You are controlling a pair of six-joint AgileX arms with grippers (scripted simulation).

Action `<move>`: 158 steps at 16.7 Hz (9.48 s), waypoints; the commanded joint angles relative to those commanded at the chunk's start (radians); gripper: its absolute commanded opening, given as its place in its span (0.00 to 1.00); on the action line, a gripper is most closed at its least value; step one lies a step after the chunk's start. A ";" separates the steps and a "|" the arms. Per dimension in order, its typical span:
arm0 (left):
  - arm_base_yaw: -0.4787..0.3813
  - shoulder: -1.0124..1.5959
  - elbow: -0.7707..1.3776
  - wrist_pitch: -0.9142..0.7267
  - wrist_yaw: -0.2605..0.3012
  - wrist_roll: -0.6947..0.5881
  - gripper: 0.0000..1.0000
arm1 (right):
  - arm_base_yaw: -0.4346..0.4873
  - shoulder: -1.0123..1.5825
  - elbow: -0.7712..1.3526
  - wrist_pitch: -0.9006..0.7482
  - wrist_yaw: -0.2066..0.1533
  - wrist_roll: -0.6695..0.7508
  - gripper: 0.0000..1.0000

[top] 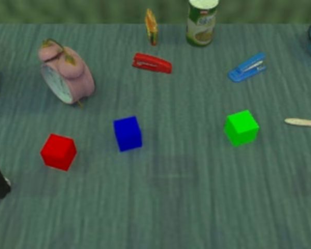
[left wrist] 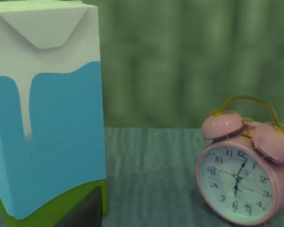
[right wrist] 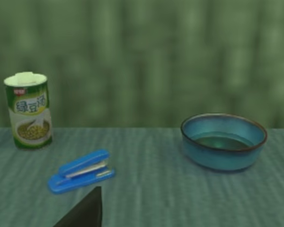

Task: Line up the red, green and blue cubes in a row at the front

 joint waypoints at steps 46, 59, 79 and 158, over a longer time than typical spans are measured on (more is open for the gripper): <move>-0.230 2.080 1.248 -0.734 0.002 0.076 1.00 | 0.000 0.000 0.000 0.000 0.000 0.000 1.00; -0.230 2.089 1.240 -0.722 0.002 0.076 0.40 | 0.000 0.000 0.000 0.000 0.000 0.000 1.00; -0.217 1.997 1.337 -0.891 0.004 0.072 0.00 | 0.000 0.000 0.000 0.000 0.000 0.000 1.00; -0.683 1.787 1.268 -1.016 -0.022 -0.717 1.00 | 0.007 0.030 0.030 -0.021 0.000 0.001 1.00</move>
